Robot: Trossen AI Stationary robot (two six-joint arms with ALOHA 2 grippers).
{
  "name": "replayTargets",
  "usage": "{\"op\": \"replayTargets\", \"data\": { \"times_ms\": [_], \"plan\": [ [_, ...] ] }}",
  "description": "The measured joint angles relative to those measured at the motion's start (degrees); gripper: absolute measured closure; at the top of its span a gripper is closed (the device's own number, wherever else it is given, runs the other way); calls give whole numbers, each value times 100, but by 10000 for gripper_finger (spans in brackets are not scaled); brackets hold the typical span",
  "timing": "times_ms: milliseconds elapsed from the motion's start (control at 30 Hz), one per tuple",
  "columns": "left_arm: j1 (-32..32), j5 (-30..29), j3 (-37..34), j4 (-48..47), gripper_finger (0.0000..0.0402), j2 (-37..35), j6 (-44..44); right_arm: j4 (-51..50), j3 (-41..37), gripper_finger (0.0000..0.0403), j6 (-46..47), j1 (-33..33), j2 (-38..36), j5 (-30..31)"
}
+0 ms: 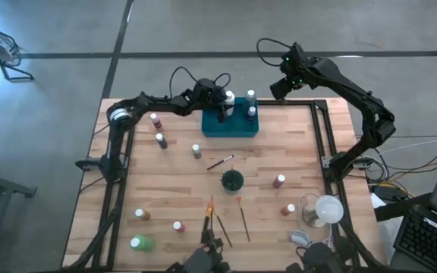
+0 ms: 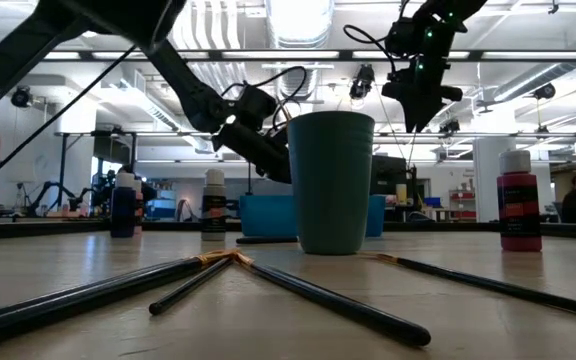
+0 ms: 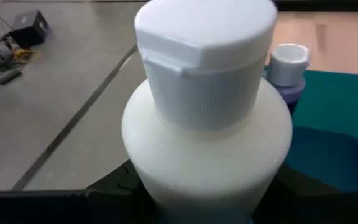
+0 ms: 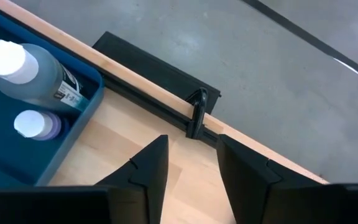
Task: Pick & Place Paint Supplies
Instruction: Put the white paint bottle into the blue bin
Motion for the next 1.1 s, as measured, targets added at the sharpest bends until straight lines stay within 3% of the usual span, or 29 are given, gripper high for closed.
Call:
{"op": "replayTargets", "data": {
  "times_ms": [200, 567, 1100],
  "plan": [
    [28, -67, 3, 68, 216, 112, -63, 1, 0, 275, -50, 0, 0, 0],
    [46, -67, 13, 205, 213, 201, -225, 3, 0, 244, -82, 0, 0, 1],
    [-6, -224, 13, 198, 159, 199, -221, 3, 0, 239, -148, 0, 0, 2]
  ]
}}
